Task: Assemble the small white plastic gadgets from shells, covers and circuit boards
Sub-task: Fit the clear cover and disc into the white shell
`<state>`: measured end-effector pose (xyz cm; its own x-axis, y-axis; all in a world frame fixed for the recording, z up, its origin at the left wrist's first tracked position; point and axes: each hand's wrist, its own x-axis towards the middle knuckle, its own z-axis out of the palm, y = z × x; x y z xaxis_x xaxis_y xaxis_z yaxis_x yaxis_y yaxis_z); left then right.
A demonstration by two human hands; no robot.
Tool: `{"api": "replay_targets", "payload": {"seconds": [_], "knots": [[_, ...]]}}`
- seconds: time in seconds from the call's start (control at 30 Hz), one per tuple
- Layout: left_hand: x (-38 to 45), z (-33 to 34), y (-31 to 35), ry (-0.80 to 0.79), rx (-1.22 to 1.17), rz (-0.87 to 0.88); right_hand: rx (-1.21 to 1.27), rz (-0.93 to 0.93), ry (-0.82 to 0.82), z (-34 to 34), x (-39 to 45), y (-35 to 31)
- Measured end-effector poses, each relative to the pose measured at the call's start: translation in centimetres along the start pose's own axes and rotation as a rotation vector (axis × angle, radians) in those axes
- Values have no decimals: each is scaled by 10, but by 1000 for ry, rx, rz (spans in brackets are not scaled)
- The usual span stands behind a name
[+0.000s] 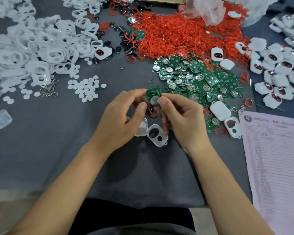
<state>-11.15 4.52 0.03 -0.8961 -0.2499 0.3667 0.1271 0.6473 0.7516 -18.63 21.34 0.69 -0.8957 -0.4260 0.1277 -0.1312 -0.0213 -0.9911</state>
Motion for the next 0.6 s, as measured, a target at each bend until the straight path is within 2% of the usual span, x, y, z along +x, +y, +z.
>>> {"api": "replay_targets", "payload": {"seconds": [0.4,0.5,0.6], "knots": [[0,-3,0,27,-17,43,-61,36,-42,-1,0,0],[1,-4,0,107,66,90,-201,-60,8,-4,-1,-3],[0,-12,-5,179,-15,-11,-420,-181,77,-11,-4,-5]]}}
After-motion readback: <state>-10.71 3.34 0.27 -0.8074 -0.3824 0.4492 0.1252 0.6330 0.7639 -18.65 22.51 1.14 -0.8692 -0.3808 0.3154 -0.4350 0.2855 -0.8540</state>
